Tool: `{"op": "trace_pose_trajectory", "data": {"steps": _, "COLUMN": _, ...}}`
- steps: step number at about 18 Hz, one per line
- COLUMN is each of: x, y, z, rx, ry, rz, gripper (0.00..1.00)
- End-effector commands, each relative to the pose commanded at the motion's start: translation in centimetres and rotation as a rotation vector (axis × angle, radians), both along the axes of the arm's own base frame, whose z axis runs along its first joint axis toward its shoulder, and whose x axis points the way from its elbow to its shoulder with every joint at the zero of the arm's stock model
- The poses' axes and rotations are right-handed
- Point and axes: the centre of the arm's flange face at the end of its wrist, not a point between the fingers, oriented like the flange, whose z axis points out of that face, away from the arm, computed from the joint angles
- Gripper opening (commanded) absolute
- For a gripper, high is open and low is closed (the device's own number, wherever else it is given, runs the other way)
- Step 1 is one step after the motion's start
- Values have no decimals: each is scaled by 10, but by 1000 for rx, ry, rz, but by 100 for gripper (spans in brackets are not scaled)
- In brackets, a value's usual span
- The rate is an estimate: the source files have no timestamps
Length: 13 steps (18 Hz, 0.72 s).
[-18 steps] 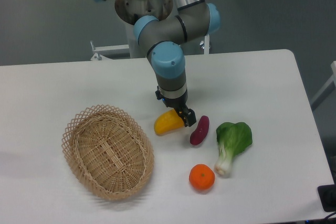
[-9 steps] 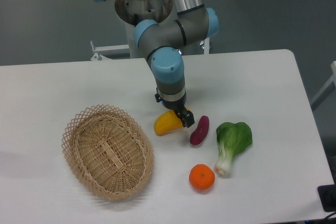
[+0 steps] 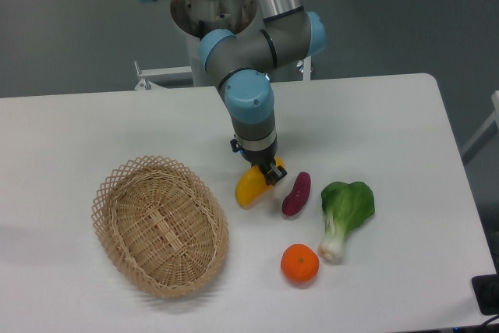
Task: Pick up the mango from the table
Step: 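Lift the held mango up and carry it toward the bok choy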
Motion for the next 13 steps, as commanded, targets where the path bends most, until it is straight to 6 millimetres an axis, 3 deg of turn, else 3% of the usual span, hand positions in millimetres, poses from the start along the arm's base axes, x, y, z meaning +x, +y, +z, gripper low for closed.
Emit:
{"op": "trace_pose_trajectory", "data": {"steps": 5, "x": -10, "y": 4, "z": 27, "rx": 47, "ry": 34, "rz": 8, "gripper": 44}}
{"op": "trace_pose_trajectory", "data": {"steps": 13, "x": -42, "y": 26, "z": 102, "rx": 295, "ry": 28, "rz": 75, "gripper": 44}}
